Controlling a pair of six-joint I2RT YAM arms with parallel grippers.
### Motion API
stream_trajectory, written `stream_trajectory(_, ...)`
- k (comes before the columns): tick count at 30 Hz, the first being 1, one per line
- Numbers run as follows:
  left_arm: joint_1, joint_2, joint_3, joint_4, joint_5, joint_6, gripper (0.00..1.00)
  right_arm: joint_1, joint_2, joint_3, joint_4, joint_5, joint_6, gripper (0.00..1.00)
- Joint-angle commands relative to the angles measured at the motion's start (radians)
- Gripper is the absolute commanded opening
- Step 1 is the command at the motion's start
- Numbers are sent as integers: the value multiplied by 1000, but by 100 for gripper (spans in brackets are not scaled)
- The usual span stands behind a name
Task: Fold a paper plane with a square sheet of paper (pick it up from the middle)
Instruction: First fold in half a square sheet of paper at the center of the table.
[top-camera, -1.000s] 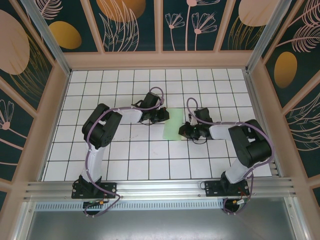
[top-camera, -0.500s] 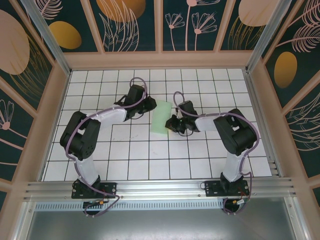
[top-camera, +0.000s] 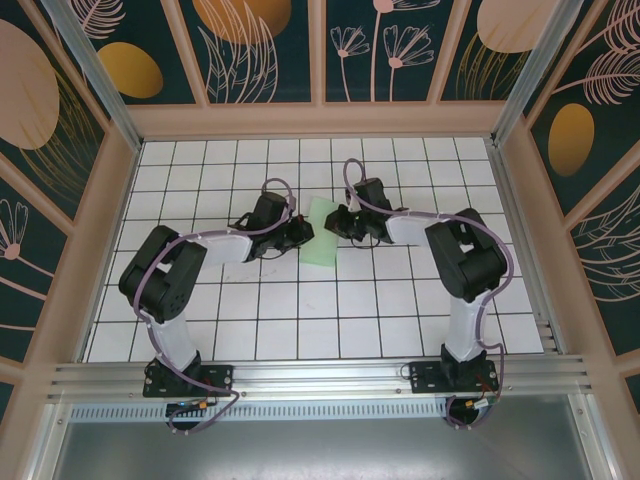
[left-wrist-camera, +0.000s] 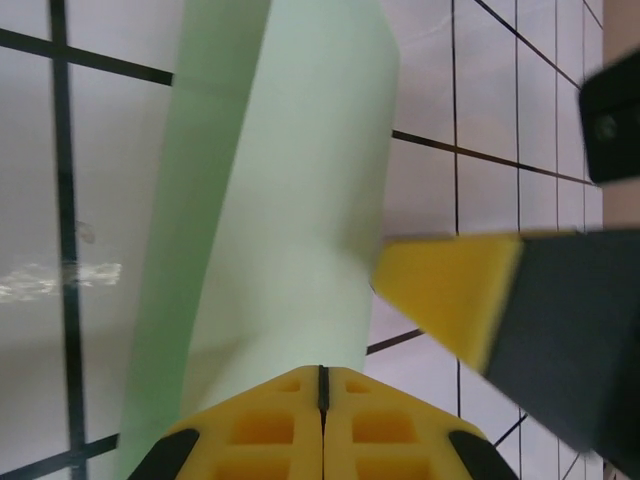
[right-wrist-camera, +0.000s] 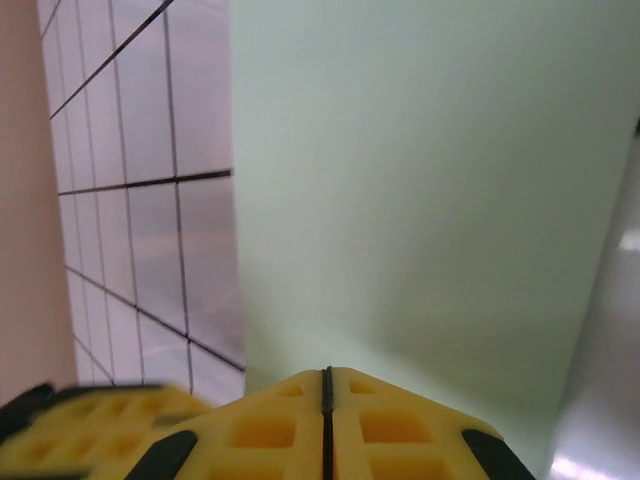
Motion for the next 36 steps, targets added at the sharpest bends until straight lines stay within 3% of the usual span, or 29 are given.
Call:
stream_trajectory(1, -23, 1, -7, 48, 27, -31, 7, -13, 57, 56, -87, 15, -69, 9)
stream_trajectory(7, -56, 10, -21, 47, 6, -61, 5, -22, 75, 39, -86, 31, -53, 9)
stream_trajectory(18, -101, -22, -104, 69, -5, -101, 3, 47, -51, -162, 86, 88, 282, 9)
stream_trajectory(30, -128, -8, -106, 100, 23, -114, 0, 20, -159, -224, 89, -11, 21, 1)
stream_trajectory(36, -134, 12, -90, 110, 47, -116, 0, 11, -126, -210, 47, -60, -23, 0)
